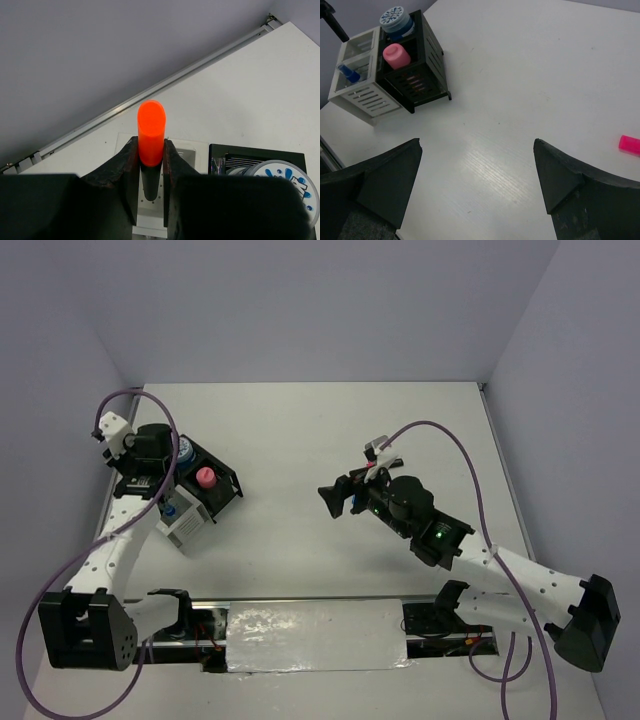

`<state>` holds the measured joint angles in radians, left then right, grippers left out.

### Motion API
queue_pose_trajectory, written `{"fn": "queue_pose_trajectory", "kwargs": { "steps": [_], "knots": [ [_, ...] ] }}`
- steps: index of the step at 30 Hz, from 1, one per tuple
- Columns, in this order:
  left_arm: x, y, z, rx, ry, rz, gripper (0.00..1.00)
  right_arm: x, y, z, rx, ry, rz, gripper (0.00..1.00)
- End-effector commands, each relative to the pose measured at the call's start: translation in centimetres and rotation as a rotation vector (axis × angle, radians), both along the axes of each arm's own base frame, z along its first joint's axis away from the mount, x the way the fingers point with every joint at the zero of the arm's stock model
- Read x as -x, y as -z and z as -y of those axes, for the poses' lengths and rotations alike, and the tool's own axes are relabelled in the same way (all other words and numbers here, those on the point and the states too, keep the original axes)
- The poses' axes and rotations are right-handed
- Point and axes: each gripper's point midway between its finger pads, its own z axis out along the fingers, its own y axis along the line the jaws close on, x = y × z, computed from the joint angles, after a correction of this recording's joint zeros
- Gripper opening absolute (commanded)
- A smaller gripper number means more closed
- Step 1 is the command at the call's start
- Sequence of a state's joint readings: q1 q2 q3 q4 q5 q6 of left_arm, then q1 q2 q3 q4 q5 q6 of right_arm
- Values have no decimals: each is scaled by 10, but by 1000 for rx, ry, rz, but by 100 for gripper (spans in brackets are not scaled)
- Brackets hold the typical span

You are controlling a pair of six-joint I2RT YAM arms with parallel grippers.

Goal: Sort the stationery into containers
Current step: Place the pen in the storage box.

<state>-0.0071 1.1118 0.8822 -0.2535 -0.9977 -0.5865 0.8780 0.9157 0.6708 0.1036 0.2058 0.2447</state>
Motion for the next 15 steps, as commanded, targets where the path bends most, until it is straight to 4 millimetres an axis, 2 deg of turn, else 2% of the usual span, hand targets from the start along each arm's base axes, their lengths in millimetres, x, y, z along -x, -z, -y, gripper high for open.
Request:
{"fn": "queue_pose_trajectory", "kwargs": {
  "steps": [1,4,7,8,11,15],
  "knots": [
    [-7,4,-3,9,-34,39,18,-1,-3,0,-7,1,18,100],
    [-10,18,-3,7,-39,-13,28,-2,-1,-3,-4,-11,8,100],
    [-10,22,-5,4,-59,-35,58,2,-1,-8,-8,-41,2,100],
    [-10,23,-5,3,-55,-40,76,2,-1,-8,-6,-43,0,100],
    [-11,26,-3,7,-47,-48,91,2,-3,-5,-7,-32,3,100],
    [-9,15,-3,20,-56,-39,99,0,-8,3,-26,14,-7,100]
  ]
}}
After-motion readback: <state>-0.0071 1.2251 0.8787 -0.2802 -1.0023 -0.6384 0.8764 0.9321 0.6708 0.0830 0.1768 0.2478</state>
